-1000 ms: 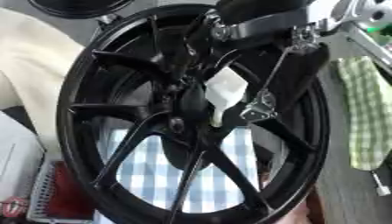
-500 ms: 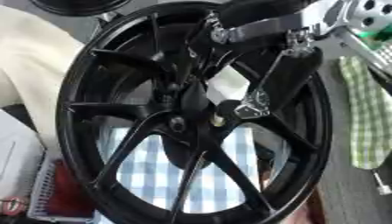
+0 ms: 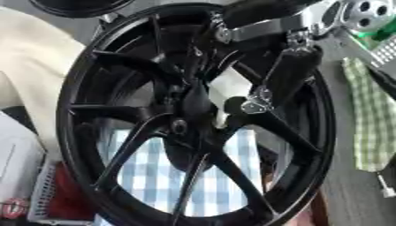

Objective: Pull the pin out of the wheel hub.

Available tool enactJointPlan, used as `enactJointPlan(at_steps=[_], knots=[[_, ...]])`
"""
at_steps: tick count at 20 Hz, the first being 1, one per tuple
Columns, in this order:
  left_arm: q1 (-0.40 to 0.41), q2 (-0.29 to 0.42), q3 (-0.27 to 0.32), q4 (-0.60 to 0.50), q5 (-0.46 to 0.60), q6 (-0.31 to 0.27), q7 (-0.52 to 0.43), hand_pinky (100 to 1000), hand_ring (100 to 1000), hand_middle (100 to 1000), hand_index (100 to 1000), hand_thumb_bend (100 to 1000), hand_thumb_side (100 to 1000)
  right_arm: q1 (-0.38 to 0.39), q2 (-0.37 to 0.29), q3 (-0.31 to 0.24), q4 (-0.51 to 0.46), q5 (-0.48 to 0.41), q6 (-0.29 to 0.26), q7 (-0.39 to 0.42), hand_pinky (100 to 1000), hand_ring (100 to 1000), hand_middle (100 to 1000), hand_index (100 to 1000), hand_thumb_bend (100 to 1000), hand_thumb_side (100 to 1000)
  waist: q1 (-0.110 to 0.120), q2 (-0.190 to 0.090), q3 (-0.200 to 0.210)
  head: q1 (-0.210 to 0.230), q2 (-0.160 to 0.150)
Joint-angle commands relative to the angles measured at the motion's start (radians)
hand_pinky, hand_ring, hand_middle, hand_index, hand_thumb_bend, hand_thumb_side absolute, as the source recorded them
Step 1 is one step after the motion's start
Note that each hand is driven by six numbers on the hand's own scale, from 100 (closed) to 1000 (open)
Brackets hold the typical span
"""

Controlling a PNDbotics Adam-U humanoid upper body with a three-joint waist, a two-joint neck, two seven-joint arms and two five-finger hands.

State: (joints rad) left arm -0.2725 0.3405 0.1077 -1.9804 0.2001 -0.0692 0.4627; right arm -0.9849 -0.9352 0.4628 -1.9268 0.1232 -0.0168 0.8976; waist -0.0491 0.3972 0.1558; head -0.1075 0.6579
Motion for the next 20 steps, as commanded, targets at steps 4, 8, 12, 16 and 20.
enactJointPlan(at_steps=[4, 8, 12, 16, 20], knots=[[-0.010, 0.009, -0.001, -0.020, 0.004, 0.002, -0.003, 811, 754, 612, 785, 249, 710, -0.008, -0.014, -0.007, 0.016, -0.045, -0.015, 0.009, 899, 865, 822, 860, 500, 288, 0.002, -0.014, 0.000, 0.001, -0.009], [-0.012, 0.005, -0.001, -0.020, 0.004, 0.004, -0.004, 811, 753, 611, 785, 248, 708, -0.006, -0.009, -0.019, 0.040, -0.017, -0.026, 0.009, 899, 867, 812, 847, 493, 230, 0.002, -0.011, 0.000, 0.002, -0.009], [-0.013, 0.004, -0.002, -0.020, 0.003, 0.004, -0.004, 811, 754, 611, 785, 246, 710, -0.002, 0.000, -0.022, 0.069, 0.009, -0.036, -0.002, 894, 860, 797, 828, 426, 193, 0.003, -0.007, 0.002, 0.002, -0.009], [-0.014, 0.003, -0.002, -0.020, 0.002, 0.004, -0.005, 812, 754, 612, 785, 244, 712, -0.001, 0.004, -0.018, 0.083, 0.036, -0.045, -0.014, 892, 857, 788, 820, 416, 147, 0.004, -0.004, 0.002, 0.002, -0.008], [-0.013, 0.000, -0.003, -0.020, 0.002, 0.007, -0.004, 812, 754, 612, 785, 242, 715, 0.004, 0.006, -0.017, 0.094, 0.047, -0.052, -0.014, 890, 853, 771, 806, 388, 144, 0.004, -0.002, 0.002, 0.003, -0.008]])
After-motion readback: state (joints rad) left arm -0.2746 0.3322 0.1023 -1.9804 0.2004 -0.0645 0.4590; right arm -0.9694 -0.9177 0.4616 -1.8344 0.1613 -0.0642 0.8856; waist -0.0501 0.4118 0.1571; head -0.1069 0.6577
